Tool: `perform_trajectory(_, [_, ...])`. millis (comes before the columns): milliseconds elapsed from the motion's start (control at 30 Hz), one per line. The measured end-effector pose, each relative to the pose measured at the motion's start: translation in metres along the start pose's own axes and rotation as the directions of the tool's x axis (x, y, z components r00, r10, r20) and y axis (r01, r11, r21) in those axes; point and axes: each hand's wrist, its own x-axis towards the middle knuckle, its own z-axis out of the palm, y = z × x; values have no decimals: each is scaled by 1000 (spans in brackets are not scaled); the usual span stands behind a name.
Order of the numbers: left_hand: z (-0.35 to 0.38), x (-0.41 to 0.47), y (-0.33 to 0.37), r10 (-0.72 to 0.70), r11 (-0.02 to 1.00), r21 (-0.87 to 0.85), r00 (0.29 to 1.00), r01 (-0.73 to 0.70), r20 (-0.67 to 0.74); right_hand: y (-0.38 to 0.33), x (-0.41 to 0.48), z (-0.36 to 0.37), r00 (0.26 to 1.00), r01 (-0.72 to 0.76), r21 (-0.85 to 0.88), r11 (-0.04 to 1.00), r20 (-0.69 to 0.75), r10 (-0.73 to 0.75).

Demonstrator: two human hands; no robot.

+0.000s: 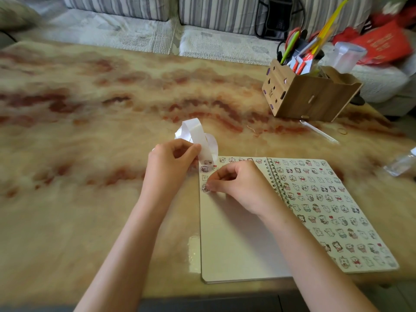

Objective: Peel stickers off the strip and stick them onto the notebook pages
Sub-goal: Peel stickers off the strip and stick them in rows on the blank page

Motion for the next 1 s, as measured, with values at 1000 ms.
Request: perform_trajectory(1000, [1, 0, -1, 17, 1000, -3, 1000, -17, 18, 7, 3, 5, 994, 30, -148, 988, -95, -45])
